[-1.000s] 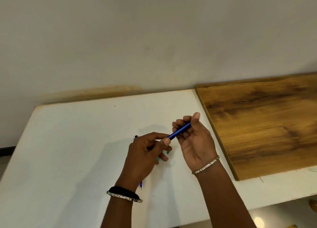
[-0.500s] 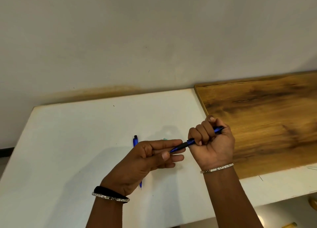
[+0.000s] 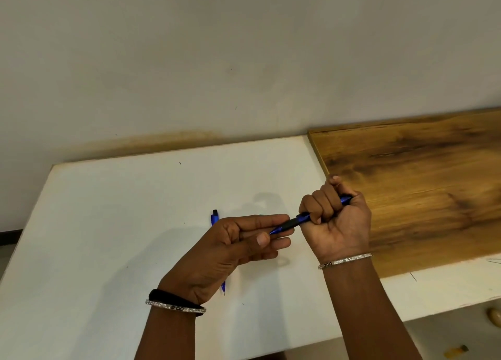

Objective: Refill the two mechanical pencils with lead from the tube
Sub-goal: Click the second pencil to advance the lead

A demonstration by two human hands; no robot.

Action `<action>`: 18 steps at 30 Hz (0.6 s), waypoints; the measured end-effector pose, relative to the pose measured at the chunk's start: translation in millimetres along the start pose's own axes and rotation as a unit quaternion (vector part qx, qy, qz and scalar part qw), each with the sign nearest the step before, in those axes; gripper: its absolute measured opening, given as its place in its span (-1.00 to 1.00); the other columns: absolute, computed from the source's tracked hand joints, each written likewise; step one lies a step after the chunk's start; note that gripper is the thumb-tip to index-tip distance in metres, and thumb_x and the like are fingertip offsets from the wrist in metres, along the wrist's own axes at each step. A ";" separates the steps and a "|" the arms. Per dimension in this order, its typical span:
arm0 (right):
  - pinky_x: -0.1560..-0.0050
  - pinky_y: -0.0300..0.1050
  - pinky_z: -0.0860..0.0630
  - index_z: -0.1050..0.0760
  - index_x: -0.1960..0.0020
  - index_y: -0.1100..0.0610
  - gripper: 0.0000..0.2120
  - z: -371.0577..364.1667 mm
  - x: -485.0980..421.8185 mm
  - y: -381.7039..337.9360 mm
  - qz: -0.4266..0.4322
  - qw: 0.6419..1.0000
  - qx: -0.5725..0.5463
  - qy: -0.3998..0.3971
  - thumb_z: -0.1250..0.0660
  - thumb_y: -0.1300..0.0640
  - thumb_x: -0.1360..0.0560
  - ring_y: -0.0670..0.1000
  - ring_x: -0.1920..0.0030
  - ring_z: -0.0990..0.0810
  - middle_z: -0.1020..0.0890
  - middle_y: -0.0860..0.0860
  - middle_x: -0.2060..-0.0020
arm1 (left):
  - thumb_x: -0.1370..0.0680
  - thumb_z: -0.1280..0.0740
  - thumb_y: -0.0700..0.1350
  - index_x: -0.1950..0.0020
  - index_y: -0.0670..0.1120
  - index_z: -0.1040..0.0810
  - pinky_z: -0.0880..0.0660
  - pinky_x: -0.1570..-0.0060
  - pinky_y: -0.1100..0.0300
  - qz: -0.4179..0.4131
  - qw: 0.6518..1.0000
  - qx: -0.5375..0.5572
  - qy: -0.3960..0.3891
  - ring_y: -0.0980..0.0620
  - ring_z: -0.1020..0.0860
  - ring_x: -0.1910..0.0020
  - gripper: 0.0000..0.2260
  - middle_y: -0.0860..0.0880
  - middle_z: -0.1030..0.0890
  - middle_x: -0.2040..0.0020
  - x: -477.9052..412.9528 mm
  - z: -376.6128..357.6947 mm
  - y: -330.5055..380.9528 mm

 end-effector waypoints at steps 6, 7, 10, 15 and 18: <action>0.62 -0.25 -0.12 -0.39 0.23 0.12 -0.65 0.8 1.2 0.8 0.003 1.000 -0.007 -0.021 -0.02 -0.02 -0.60 -0.10 0.58 -0.01 -0.06 -0.08 0.54 | -0.55 -0.30 -0.12 -0.34 -0.06 -0.52 -0.54 -0.19 0.12 -0.002 1.000 0.012 -0.001 -0.11 -0.57 -0.26 -0.66 -0.11 -0.60 -0.28 0.5 -1.4 0.9; 0.61 -0.25 -0.12 -0.40 0.23 0.13 -0.65 1.5 1.6 0.6 0.001 1.000 -0.010 -0.026 -0.02 -0.05 -0.59 -0.10 0.58 -0.01 -0.06 -0.08 0.54 | -0.55 -0.30 -0.11 -0.33 -0.06 -0.52 -0.54 -0.19 0.12 -0.001 1.000 0.012 0.002 -0.10 -0.57 -0.26 -0.66 -0.11 -0.60 -0.28 0.2 -1.3 0.9; 0.59 -0.25 -0.12 -0.42 0.21 0.13 -0.62 2.8 2.3 -1.1 0.002 0.999 -0.017 -0.040 -0.02 -0.08 -0.58 -0.10 0.57 -0.02 -0.07 -0.08 0.54 | -0.55 -0.31 -0.10 -0.31 -0.06 -0.55 -0.55 -0.17 0.13 0.004 1.000 0.012 0.015 -0.09 -0.58 -0.24 -0.68 -0.11 -0.62 -0.25 -0.1 -0.1 0.5; 0.58 -0.24 -0.13 -0.42 0.20 0.12 -0.63 3.4 4.4 -6.9 0.029 0.998 0.003 -0.049 0.01 -0.06 -0.58 -0.10 0.57 -0.03 -0.08 -0.08 0.54 | -0.53 -0.34 -0.11 -0.21 -0.07 -0.61 -0.57 -0.15 0.11 0.032 0.998 -0.005 0.056 -0.09 -0.64 -0.14 -0.73 -0.13 -0.68 -0.14 0.6 3.4 -3.0; 0.57 -0.26 -0.13 -0.41 0.21 0.13 -0.63 2.9 4.9 -9.3 0.042 0.998 0.021 -0.050 0.03 -0.05 -0.57 -0.09 0.58 -0.03 -0.07 -0.08 0.55 | -0.49 -0.38 -0.08 -0.15 -0.09 -0.64 -0.60 -0.12 0.10 0.050 0.996 -0.021 0.071 -0.08 -0.67 -0.07 -0.74 -0.14 -0.70 -0.08 -0.3 2.7 -4.7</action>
Point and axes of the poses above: each hand's wrist, its own x-axis away from the middle knuckle, its own z-axis out of the back of the hand, y = z × x, the point moved 1 cm from there along -x, towards the middle knuckle
